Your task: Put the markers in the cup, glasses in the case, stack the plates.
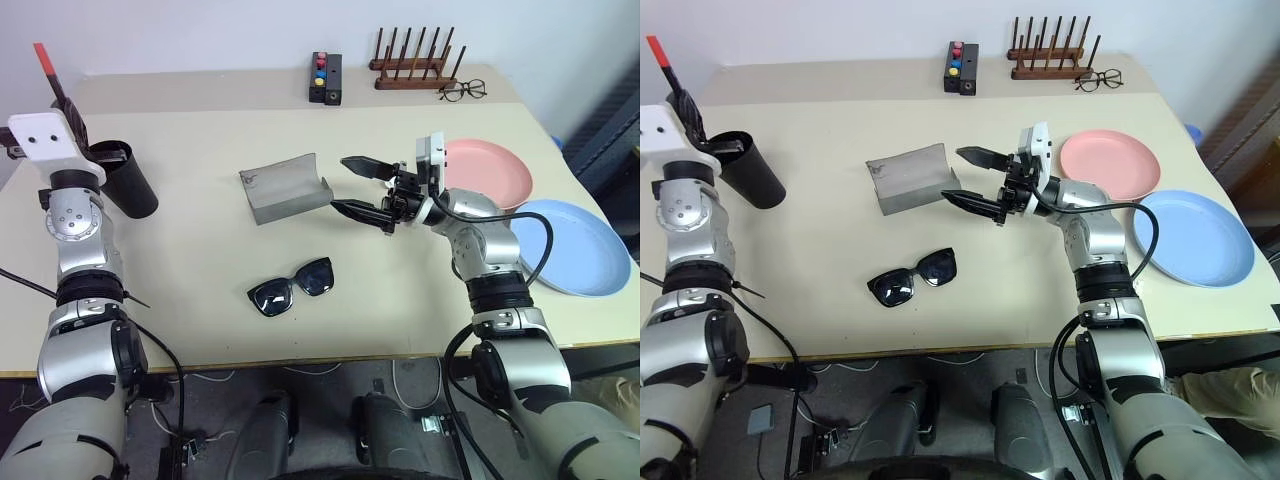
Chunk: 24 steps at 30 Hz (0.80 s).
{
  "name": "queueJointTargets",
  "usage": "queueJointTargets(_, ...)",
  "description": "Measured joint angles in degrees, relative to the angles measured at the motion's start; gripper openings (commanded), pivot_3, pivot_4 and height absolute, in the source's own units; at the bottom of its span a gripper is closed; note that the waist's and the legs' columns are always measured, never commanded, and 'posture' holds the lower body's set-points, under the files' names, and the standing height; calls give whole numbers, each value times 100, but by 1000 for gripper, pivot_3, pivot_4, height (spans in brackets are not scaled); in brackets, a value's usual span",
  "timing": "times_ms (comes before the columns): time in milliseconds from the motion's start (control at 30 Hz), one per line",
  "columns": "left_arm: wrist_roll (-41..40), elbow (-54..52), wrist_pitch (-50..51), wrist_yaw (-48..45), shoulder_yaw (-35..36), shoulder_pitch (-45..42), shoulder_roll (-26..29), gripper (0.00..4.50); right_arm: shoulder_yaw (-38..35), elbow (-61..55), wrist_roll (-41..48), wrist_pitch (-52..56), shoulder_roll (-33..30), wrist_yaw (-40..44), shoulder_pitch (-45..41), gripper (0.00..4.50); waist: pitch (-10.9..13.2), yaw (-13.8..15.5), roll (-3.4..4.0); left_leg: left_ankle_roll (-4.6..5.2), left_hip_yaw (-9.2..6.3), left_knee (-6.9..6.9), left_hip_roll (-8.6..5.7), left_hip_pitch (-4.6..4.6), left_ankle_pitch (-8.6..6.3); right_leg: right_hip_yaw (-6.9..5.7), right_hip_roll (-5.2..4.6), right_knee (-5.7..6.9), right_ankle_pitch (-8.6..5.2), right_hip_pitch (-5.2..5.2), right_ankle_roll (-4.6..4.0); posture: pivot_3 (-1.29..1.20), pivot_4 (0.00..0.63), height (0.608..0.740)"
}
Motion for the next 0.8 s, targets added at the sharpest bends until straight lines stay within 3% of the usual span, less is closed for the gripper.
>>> queueJointTargets(733, -5, 38, -4, -70, -4, 101, -14, 32, 92, -118, 72, -12, -145, 341, 101, 4500, 0, -3, 0, 2, 0, 0, 0, 0, -1, 0, 1, 0, 0, 0, 0, 0, 150, 740)
queueJointTargets(767, -7, 38, -3, -72, -4, 106, -14, 897, 94, -110, 72, -20, -145, 343, 98, 4500, 0, -3, 0, 2, 0, 0, 0, 0, -1, 0, 1, 0, 0, 0, 0, 0, 150, 740)
queueJointTargets(800, -7, 38, -3, -74, -4, 112, -14, 1249, 97, -100, 72, -30, -144, 344, 93, 4500, 0, -3, 0, 2, 0, 0, 0, 0, -1, 0, 1, 0, 0, 0, 0, 0, 150, 740)
